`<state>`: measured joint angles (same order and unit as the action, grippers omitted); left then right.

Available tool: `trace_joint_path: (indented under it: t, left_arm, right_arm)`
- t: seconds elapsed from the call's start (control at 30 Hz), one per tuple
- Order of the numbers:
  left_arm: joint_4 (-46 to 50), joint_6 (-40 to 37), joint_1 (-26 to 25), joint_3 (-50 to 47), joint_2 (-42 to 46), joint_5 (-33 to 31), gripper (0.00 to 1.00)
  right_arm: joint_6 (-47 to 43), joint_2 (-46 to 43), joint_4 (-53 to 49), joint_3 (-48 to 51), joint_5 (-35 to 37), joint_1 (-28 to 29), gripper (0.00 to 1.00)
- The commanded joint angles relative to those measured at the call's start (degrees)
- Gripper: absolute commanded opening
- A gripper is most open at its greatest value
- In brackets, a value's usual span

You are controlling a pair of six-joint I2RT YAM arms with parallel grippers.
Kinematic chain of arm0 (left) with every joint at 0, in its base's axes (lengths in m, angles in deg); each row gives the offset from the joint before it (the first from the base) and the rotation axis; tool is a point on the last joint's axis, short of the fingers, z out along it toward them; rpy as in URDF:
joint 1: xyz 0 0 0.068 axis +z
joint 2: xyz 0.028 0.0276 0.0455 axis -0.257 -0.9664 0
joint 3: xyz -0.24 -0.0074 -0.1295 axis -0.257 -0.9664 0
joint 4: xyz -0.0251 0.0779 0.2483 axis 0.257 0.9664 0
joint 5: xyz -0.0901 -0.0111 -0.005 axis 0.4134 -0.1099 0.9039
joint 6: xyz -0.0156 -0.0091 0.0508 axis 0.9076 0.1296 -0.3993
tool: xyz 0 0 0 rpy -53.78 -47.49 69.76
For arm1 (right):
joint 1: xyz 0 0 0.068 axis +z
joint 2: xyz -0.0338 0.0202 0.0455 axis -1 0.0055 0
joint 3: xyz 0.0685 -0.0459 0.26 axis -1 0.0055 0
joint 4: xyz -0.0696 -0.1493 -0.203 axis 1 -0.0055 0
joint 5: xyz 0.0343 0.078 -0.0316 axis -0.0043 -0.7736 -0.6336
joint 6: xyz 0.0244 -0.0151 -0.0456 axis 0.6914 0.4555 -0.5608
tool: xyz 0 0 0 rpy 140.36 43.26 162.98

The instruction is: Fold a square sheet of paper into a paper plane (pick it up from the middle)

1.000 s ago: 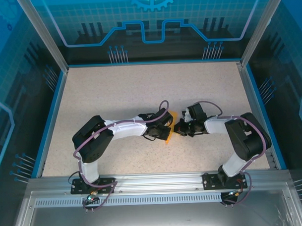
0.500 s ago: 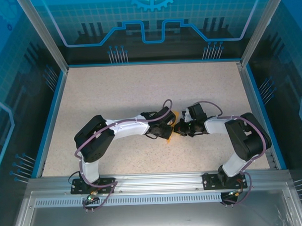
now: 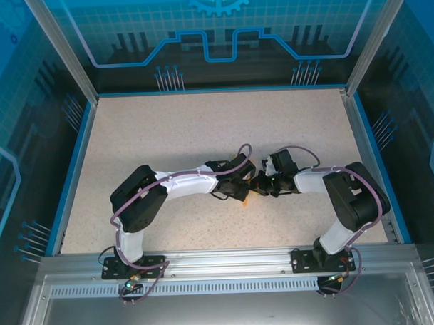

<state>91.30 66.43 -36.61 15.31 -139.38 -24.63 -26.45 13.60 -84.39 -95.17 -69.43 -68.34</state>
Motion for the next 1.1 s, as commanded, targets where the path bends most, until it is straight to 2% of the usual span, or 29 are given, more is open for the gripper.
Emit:
trace_joint_path:
  t: [0.0, 0.73, 1.07]
  left_arm:
    - [1.19, -2.02, -0.44, 2.72, -0.82, 1.03, 0.08]
    - [-0.25, -3.46, -0.38, 3.94, -2.96, 4.22, 0.19]
    - [-8.29, 1.17, 3.01, -1.82, 1.65, 11.15, 0.29]
  right_arm:
    - [-0.04, 1.06, 1.21, 0.26, -1.09, 0.89, 0.02]
    - [0.66, 1.32, 3.5, 1.49, -2.57, -0.06, 0.02]
    - [0.81, 1.17, 4.61, 2.6, -3.1, -0.57, 0.02]
